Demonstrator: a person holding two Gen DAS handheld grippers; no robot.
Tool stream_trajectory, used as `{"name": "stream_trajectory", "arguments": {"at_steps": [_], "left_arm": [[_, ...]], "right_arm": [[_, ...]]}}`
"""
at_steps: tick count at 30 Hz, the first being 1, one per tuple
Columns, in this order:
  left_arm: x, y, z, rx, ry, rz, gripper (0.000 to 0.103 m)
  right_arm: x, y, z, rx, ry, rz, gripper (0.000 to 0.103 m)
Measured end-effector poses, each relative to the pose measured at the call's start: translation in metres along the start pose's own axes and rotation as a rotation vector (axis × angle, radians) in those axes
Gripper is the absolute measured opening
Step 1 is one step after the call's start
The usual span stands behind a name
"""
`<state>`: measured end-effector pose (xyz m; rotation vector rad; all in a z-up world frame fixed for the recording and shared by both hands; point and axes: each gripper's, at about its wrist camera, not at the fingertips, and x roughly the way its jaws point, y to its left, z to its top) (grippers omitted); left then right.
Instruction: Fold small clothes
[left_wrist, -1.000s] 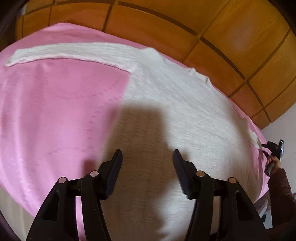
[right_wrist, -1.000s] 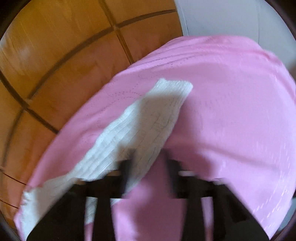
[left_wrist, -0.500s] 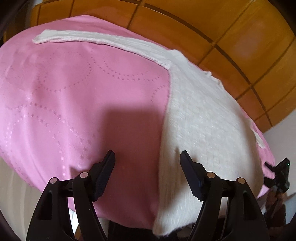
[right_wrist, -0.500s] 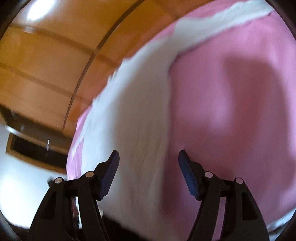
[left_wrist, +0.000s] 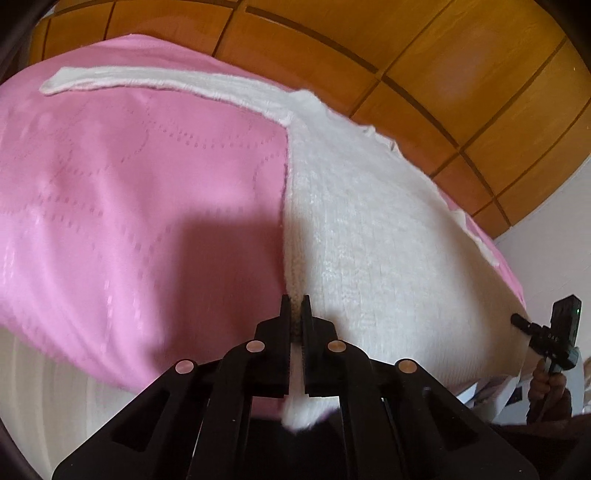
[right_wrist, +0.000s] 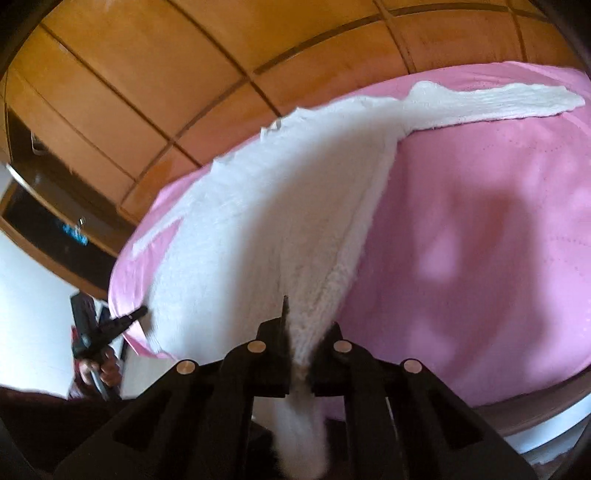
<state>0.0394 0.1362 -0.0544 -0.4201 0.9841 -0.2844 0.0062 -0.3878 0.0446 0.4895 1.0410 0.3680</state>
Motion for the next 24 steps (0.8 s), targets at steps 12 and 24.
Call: {"name": "stream_trajectory", "arguments": {"at_steps": [12, 24], "left_arm": [[-0.003, -0.035, 0.026, 0.133, -0.057, 0.083, 0.049], [0.084, -0.109, 0.069, 0.211, -0.111, 0.107, 0.06]], "right_arm": [[0.008, -0.039, -0.017, 0.044, 0.011, -0.184, 0.054], [0.076, -0.002, 0.025, 0.03, -0.046, -0.099, 0.059]]}}
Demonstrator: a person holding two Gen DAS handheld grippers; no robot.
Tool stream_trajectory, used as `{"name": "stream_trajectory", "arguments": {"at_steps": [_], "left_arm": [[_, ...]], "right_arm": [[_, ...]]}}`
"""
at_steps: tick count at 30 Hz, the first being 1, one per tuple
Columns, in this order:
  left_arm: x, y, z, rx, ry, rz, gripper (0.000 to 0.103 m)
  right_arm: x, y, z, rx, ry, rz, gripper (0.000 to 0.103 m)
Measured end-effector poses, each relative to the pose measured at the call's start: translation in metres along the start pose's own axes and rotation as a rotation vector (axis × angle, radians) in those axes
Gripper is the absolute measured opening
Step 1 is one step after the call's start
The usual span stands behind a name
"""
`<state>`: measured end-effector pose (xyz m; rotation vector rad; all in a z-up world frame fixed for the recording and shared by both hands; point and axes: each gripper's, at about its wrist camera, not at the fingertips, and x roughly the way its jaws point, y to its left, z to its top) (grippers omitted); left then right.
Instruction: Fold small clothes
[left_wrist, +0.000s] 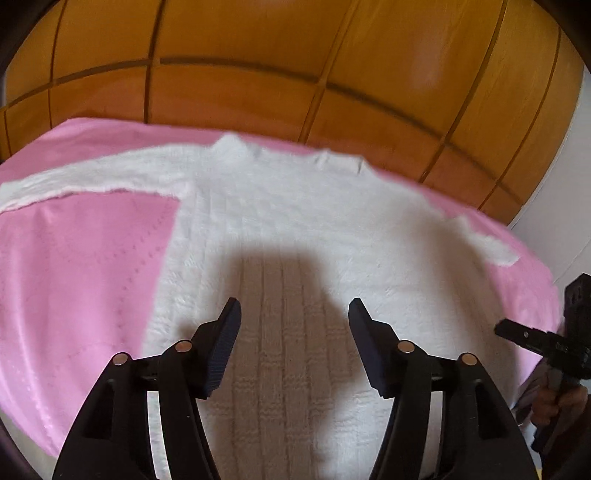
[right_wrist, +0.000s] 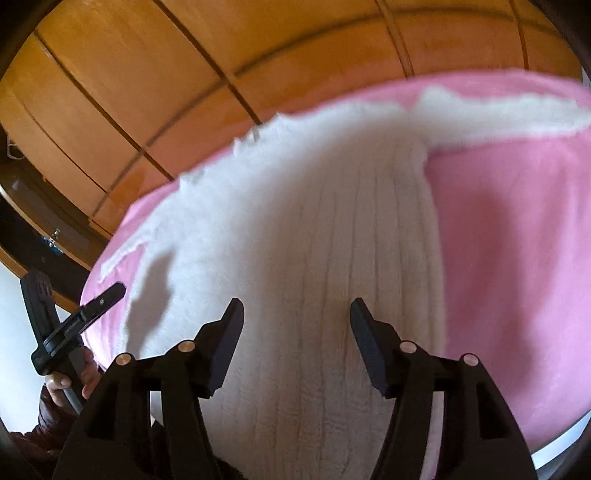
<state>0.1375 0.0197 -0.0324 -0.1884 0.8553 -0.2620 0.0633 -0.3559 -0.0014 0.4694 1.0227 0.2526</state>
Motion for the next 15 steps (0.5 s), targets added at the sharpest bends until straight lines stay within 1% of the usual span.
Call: {"name": "stream_trajectory", "arguments": {"at_steps": [1, 2, 3, 4, 6, 7, 8, 9, 11, 12, 13, 15], "left_arm": [[0.01, 0.002, -0.005, 0.002, 0.03, 0.021, 0.06], [0.013, 0.006, -0.012, 0.001, 0.051, 0.04, 0.06], [0.02, 0.012, -0.017, -0.002, 0.076, 0.063, 0.06], [0.023, 0.016, -0.021, 0.0, 0.081, 0.066, 0.06], [0.021, 0.019, -0.027, 0.031, 0.048, 0.057, 0.06], [0.021, 0.019, -0.028, 0.043, 0.047, 0.056, 0.065], [0.022, 0.016, -0.03, 0.054, 0.042, 0.051, 0.069], [0.023, 0.015, -0.03, 0.057, 0.037, 0.051, 0.071], [0.027, 0.013, -0.031, 0.053, 0.029, 0.053, 0.08], [0.029, 0.01, -0.03, 0.047, 0.024, 0.06, 0.082], [0.031, 0.007, -0.03, 0.047, 0.021, 0.065, 0.087], [0.033, 0.003, -0.03, 0.047, 0.017, 0.078, 0.09]], "right_arm": [[0.002, -0.005, -0.004, 0.002, 0.013, -0.019, 0.057], [0.002, -0.012, -0.012, -0.014, 0.011, -0.032, 0.052], [-0.004, -0.018, -0.017, -0.019, -0.001, -0.02, 0.052], [-0.009, -0.025, -0.02, -0.008, -0.001, 0.0, 0.052], [-0.022, -0.041, -0.02, 0.037, 0.004, 0.057, 0.052], [-0.027, -0.049, -0.016, 0.064, -0.003, 0.072, 0.052], [-0.035, -0.061, -0.009, 0.102, -0.027, 0.065, 0.054], [-0.043, -0.075, 0.0, 0.141, -0.063, 0.04, 0.057], [-0.054, -0.105, 0.019, 0.217, -0.122, -0.027, 0.057], [-0.058, -0.12, 0.03, 0.254, -0.151, -0.061, 0.056], [-0.061, -0.136, 0.041, 0.293, -0.178, -0.095, 0.056], [-0.066, -0.182, 0.071, 0.41, -0.24, -0.155, 0.055]]}}
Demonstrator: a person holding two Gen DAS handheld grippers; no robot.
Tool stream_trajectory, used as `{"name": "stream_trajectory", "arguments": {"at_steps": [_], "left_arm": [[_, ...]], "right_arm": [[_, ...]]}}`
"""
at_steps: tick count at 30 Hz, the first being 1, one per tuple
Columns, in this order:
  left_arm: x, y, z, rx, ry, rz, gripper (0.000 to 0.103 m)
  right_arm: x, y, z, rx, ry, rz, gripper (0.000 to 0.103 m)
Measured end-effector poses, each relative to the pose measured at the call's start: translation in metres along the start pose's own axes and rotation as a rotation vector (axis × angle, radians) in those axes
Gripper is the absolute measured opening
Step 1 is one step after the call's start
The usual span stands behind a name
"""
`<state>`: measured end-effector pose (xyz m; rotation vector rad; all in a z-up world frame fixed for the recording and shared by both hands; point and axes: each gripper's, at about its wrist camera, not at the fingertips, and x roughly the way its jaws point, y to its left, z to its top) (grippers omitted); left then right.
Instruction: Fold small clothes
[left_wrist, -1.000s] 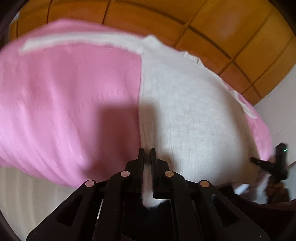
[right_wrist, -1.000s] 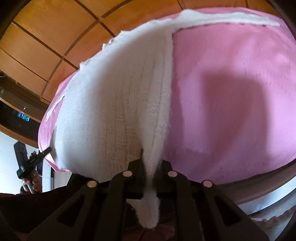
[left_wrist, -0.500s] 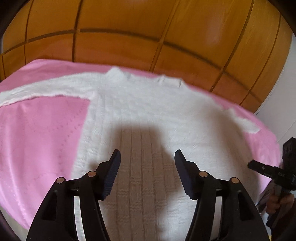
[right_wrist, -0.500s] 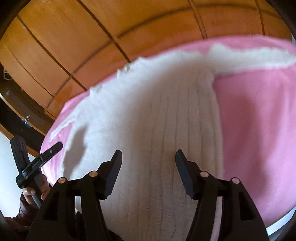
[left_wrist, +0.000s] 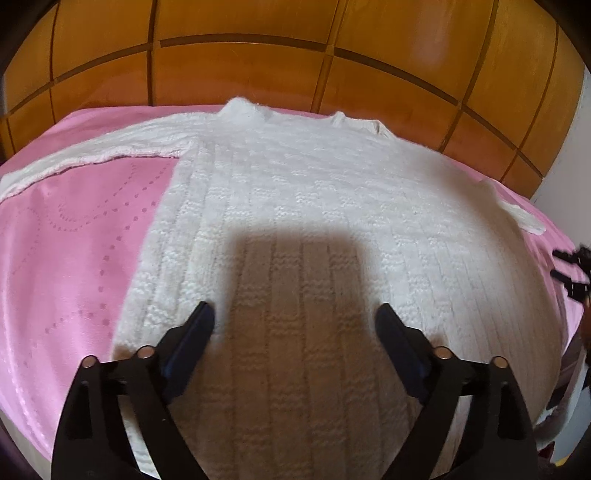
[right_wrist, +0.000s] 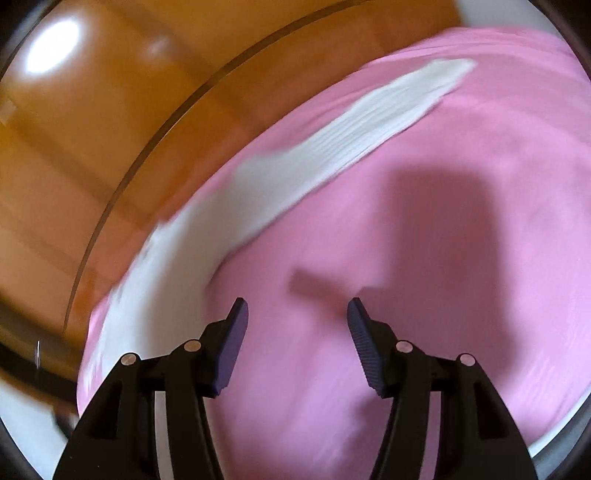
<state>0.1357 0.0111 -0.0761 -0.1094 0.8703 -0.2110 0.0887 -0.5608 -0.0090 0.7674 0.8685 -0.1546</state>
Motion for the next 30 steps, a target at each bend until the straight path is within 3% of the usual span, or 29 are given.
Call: {"name": "stream_trajectory", "arguments": {"at_steps": [6, 10, 11, 13, 14, 15, 19, 21, 23, 26, 30], "left_arm": [[0.004, -0.003, 0.002, 0.01, 0.002, 0.019, 0.093], [0.008, -0.006, 0.004, 0.021, 0.018, 0.02, 0.099], [0.01, -0.007, 0.005, 0.025, 0.021, 0.027, 0.099], [0.011, -0.008, 0.005, 0.023, 0.024, 0.033, 0.099], [0.012, -0.008, 0.006, 0.02, 0.026, 0.035, 0.099], [0.012, -0.008, 0.006, 0.019, 0.029, 0.036, 0.099], [0.013, -0.007, 0.009, 0.012, 0.045, 0.03, 0.099], [0.013, -0.007, 0.01, 0.009, 0.048, 0.026, 0.099], [0.013, -0.007, 0.01, 0.012, 0.048, 0.026, 0.099], [0.012, -0.005, 0.011, 0.001, 0.048, 0.013, 0.099], [0.007, 0.001, 0.015, -0.045, 0.042, -0.041, 0.099]], "right_arm": [[0.029, -0.061, 0.092, 0.259, -0.133, -0.148, 0.051], [0.046, -0.072, 0.132, 0.323, -0.169, -0.173, 0.047], [0.052, -0.073, 0.141, 0.329, -0.171, -0.192, 0.041], [0.061, -0.07, 0.152, 0.339, -0.17, -0.193, 0.035], [0.065, -0.069, 0.159, 0.327, -0.164, -0.209, 0.027], [0.068, -0.068, 0.163, 0.308, -0.162, -0.238, 0.006], [0.063, -0.076, 0.169, 0.25, -0.189, -0.361, 0.004], [0.055, -0.087, 0.164, 0.279, -0.211, -0.424, 0.004], [0.047, -0.09, 0.159, 0.307, -0.227, -0.431, 0.004], [0.037, -0.065, 0.158, 0.242, -0.261, -0.405, 0.004], [0.029, 0.011, 0.153, 0.049, -0.279, -0.277, 0.004]]}}
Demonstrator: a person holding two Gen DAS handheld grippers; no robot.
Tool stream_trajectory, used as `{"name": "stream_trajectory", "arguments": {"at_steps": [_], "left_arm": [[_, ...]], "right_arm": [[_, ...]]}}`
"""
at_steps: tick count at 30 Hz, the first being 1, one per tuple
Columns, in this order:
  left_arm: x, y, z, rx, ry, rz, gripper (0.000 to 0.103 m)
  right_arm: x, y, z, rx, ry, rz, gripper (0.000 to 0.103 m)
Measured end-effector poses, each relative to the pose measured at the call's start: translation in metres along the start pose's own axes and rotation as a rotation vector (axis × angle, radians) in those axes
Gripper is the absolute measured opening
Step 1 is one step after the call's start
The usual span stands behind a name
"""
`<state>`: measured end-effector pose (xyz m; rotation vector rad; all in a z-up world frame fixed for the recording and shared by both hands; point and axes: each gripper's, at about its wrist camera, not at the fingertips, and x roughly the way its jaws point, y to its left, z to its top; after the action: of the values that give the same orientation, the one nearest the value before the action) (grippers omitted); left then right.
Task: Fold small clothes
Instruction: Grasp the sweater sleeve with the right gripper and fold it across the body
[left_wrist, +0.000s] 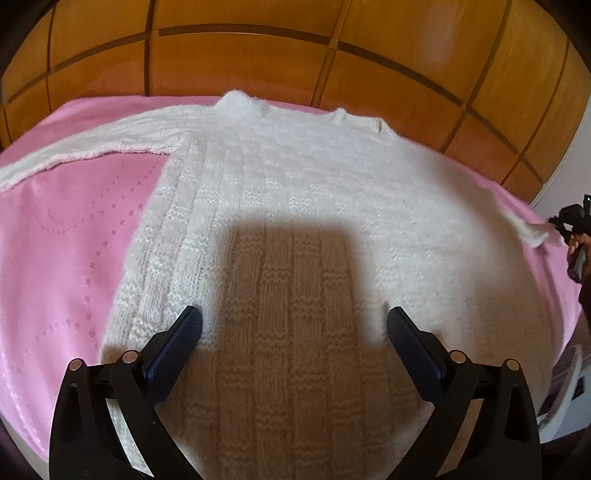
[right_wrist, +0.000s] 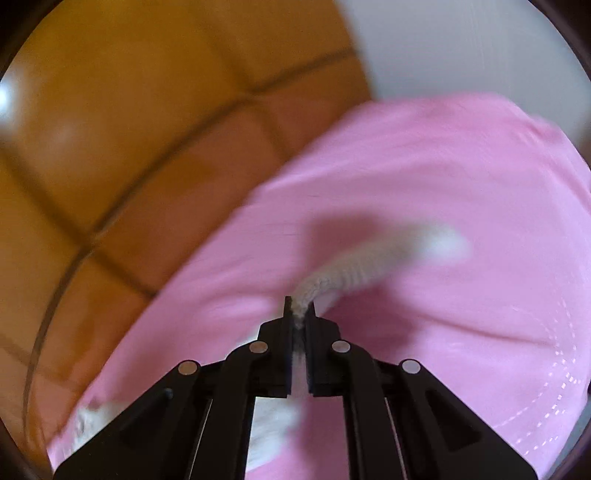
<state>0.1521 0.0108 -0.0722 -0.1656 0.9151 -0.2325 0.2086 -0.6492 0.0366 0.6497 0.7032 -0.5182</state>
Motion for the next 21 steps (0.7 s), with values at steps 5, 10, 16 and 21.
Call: {"name": "stream_trajectory", "arguments": {"at_steps": [5, 10, 16, 21], "left_arm": [[-0.003, 0.008, 0.008, -0.049, 0.019, -0.058, 0.099], [-0.015, 0.012, 0.016, -0.055, -0.022, -0.036, 0.099], [-0.022, 0.023, 0.03, -0.111, -0.049, -0.05, 0.099], [-0.025, 0.023, 0.046, -0.092, -0.083, -0.069, 0.099]], "right_arm": [[-0.015, 0.105, -0.033, -0.235, 0.035, 0.169, 0.004], [-0.013, 0.221, -0.108, -0.441, 0.138, 0.342, 0.004], [-0.014, 0.309, -0.215, -0.608, 0.272, 0.442, 0.005], [-0.026, 0.331, -0.268, -0.664, 0.334, 0.526, 0.063]]}}
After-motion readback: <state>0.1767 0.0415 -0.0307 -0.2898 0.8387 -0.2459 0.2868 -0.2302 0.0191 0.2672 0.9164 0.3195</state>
